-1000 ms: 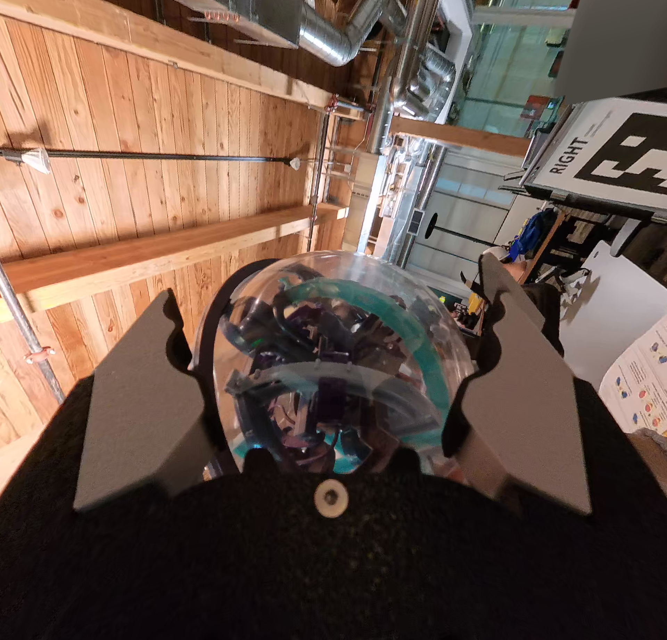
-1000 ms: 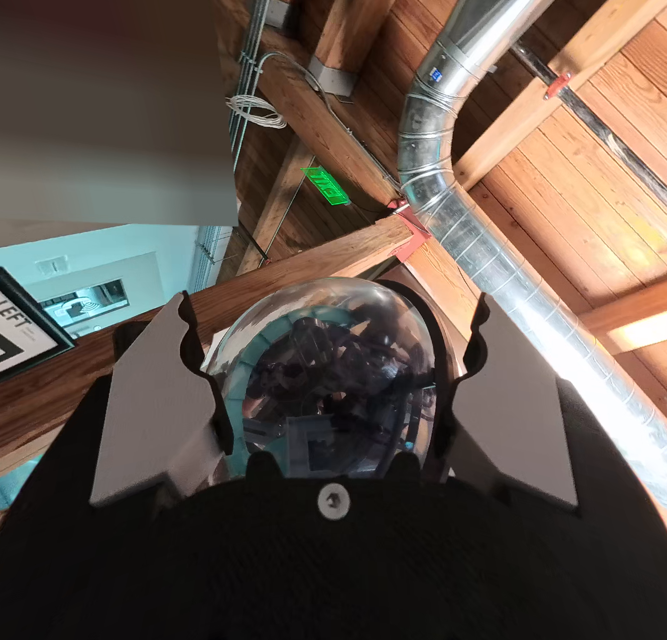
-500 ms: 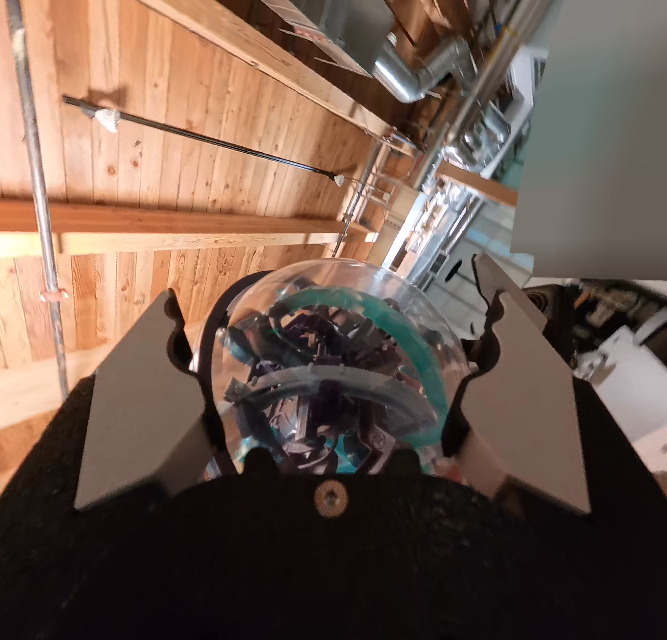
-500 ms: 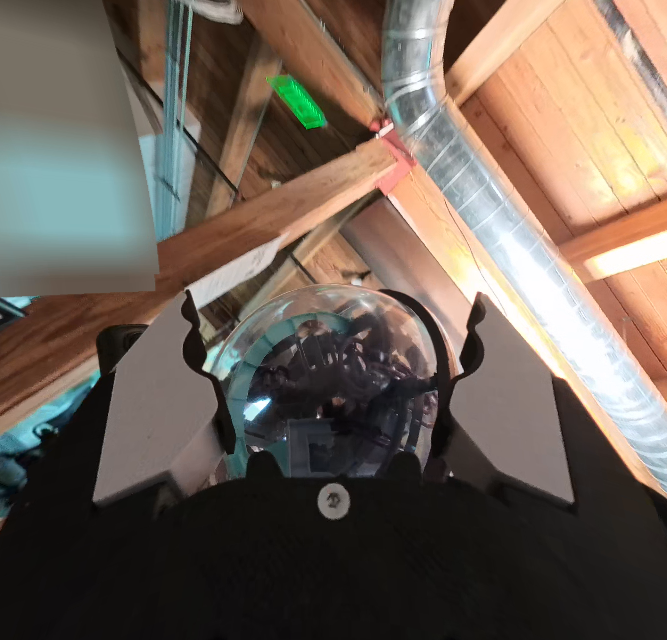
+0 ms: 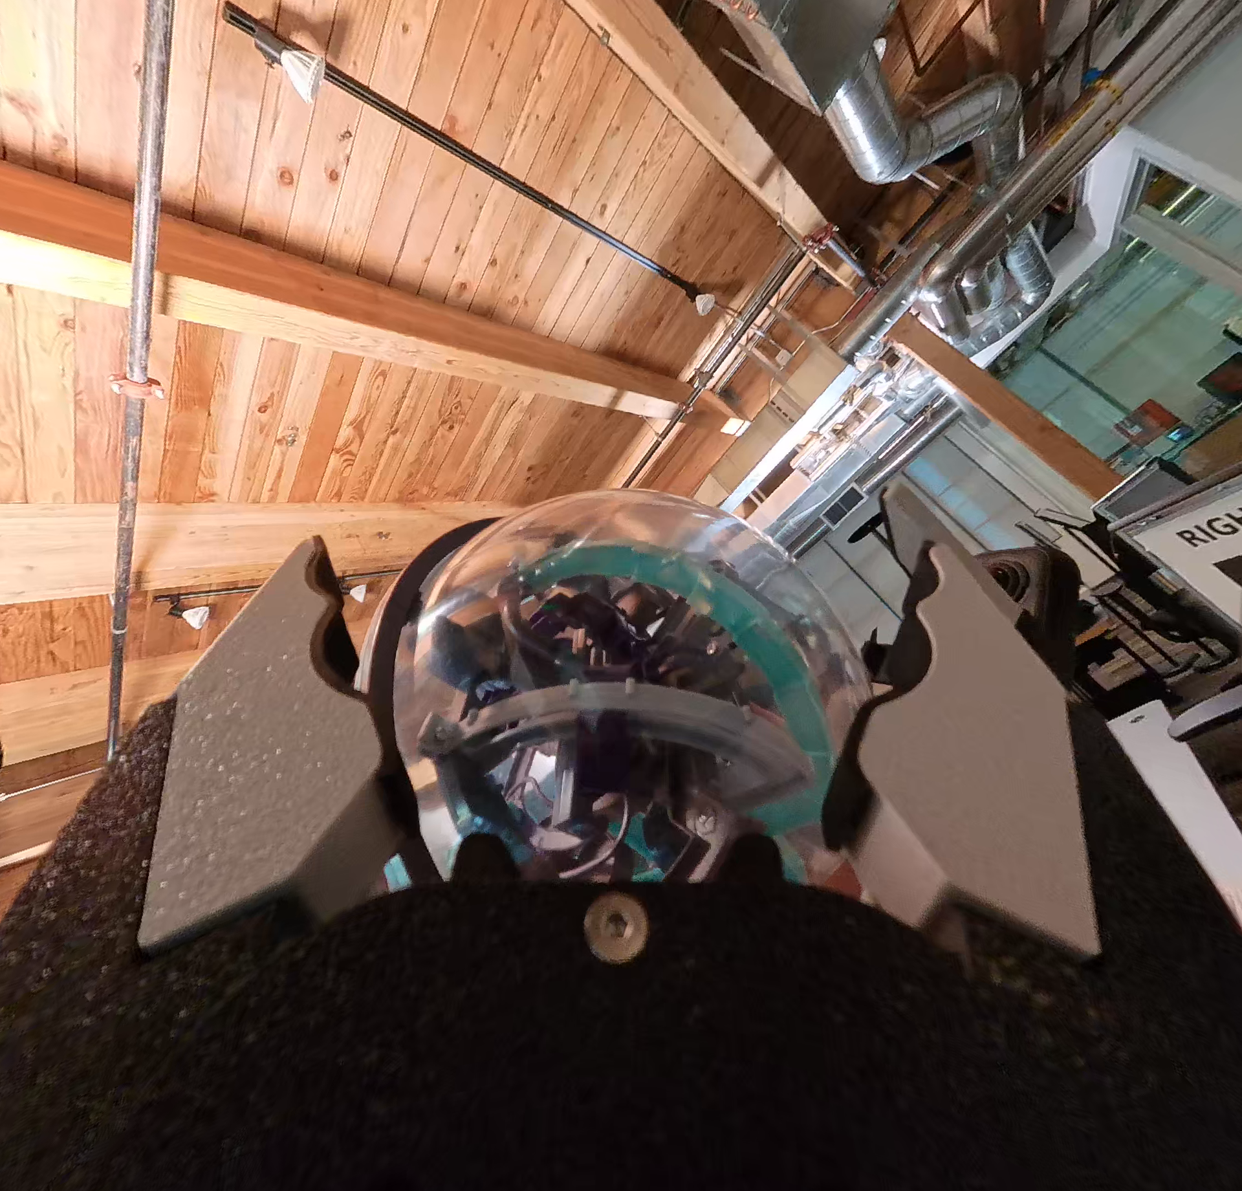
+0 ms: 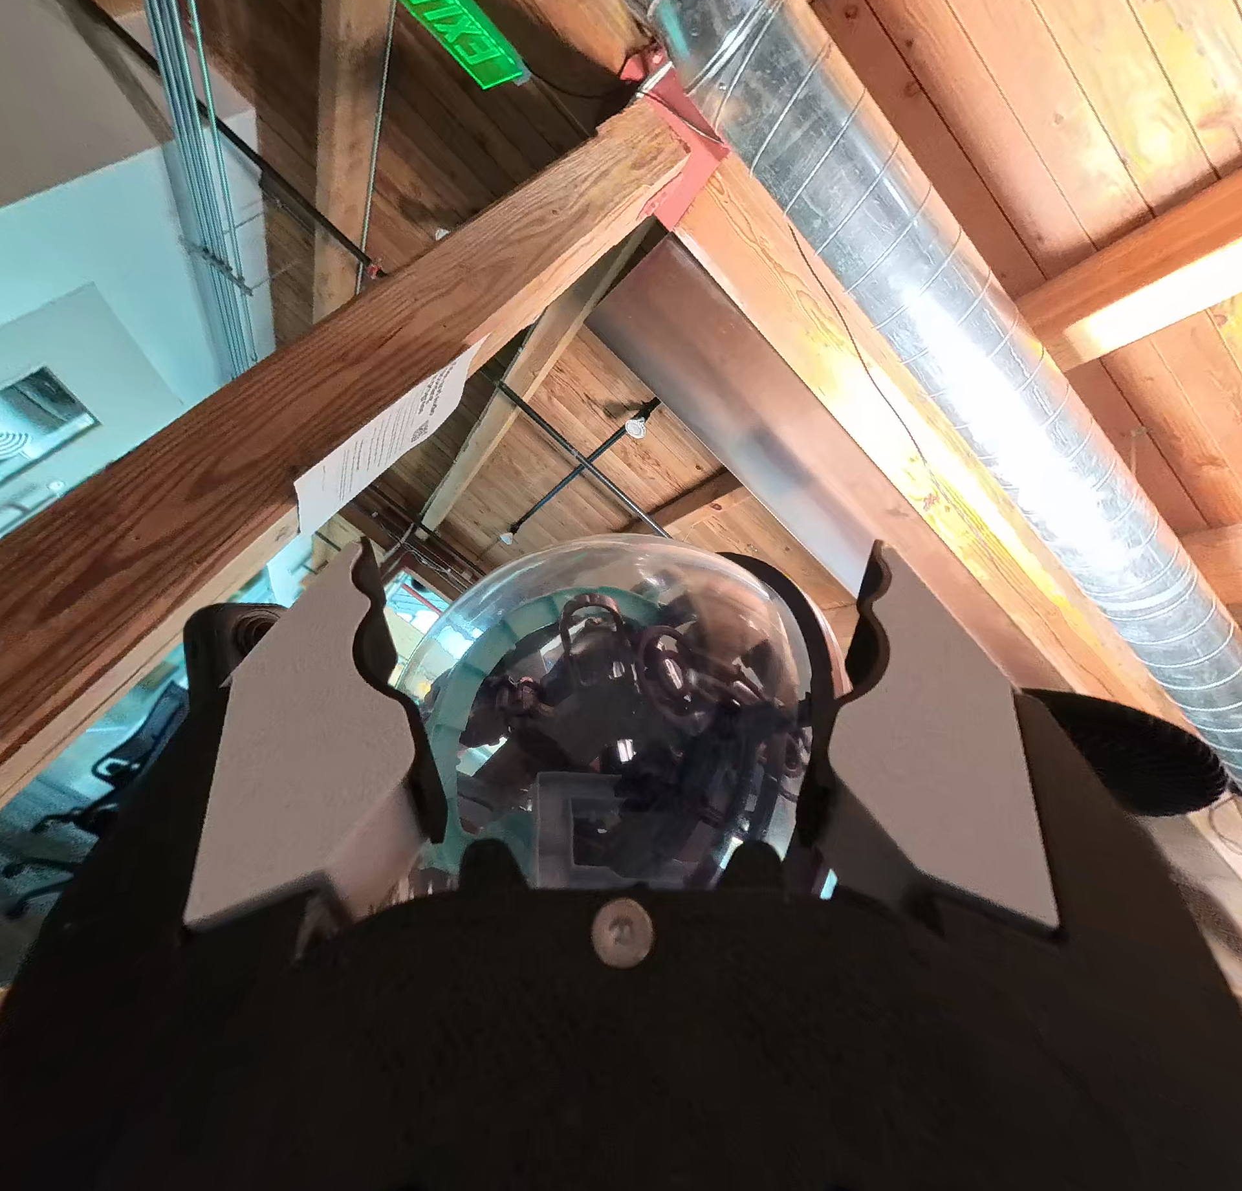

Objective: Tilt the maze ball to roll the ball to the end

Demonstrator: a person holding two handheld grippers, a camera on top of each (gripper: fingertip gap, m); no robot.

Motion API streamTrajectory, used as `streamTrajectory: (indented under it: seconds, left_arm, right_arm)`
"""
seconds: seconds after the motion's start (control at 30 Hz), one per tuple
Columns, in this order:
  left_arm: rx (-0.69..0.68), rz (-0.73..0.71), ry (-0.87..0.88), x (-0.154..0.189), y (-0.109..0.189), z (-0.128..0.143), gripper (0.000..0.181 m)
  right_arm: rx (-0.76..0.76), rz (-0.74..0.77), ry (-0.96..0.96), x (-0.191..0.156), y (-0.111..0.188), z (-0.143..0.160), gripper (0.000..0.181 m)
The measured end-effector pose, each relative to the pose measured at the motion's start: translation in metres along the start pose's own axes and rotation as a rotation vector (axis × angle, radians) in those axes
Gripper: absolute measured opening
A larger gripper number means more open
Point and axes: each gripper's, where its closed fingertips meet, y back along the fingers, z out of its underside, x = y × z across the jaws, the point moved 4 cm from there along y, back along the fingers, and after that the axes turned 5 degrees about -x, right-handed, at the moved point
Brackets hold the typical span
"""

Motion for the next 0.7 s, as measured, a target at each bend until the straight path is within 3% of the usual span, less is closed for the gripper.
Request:
streamTrajectory:
  seconds: [0.3, 0.5, 0.7]
  left_arm:
    - [-0.121, -0.058, 0.096, -0.01, 0.009, 0.031, 0.157]
    - [-0.284, -0.115, 0.21, -0.014, 0.037, 0.092, 0.157]
    - [-0.421, -0.118, 0.315, -0.001, 0.088, 0.169, 0.157]
  right_arm:
    - [-0.077, 0.066, -0.12, 0.013, 0.012, 0.031, 0.134]
    - [-0.164, 0.162, -0.28, 0.024, 0.05, 0.091, 0.133]
    - [-0.22, 0.218, -0.384, 0.015, 0.109, 0.164, 0.133]
